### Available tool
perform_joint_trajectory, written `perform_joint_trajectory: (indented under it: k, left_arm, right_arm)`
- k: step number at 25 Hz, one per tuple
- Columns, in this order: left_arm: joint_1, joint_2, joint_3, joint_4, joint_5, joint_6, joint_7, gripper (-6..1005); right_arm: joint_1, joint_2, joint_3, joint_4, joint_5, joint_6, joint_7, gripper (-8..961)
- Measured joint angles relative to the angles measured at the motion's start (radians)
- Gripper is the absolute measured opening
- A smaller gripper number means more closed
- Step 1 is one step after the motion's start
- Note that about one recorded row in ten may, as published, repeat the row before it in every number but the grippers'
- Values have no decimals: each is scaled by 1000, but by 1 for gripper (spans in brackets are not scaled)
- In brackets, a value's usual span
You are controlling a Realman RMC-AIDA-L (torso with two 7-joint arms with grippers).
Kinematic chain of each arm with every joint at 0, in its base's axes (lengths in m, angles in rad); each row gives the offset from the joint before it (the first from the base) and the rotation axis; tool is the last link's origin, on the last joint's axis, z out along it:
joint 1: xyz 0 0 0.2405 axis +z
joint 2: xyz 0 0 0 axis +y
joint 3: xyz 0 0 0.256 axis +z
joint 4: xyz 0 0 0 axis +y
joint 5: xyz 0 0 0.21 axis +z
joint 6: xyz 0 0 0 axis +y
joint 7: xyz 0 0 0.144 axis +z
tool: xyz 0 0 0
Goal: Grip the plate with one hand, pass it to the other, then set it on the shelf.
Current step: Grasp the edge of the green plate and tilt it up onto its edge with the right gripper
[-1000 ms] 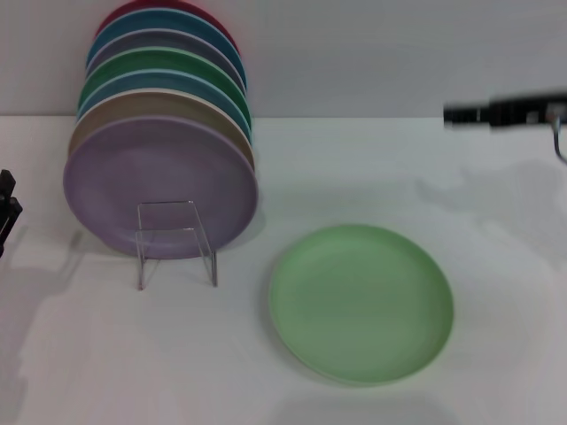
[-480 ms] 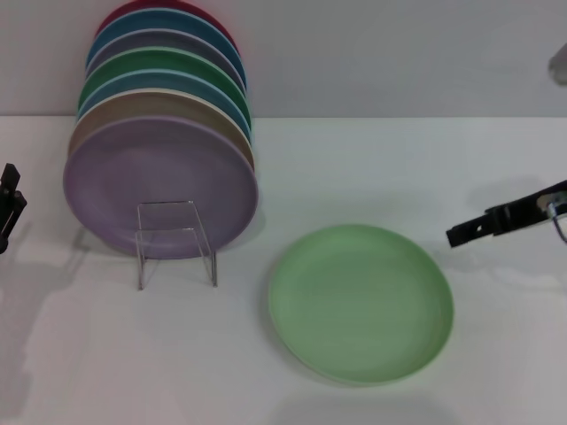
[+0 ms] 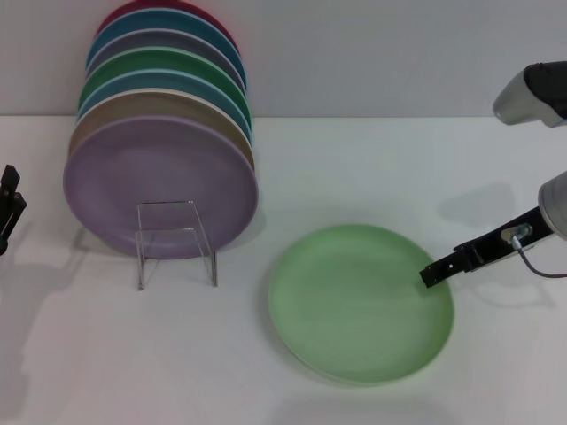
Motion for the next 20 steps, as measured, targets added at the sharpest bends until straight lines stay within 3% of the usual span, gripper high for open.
perform_joint_trajectory:
  k: [12, 20]
  left_arm:
    - [1, 0, 0, 2, 0, 0, 0, 812]
    - [3, 0, 6, 2, 0, 0, 0, 812]
  right_arm:
    - [37, 0, -6, -97, 0, -49, -7, 831]
    - [51, 0, -62, -115, 0, -61, 7, 766]
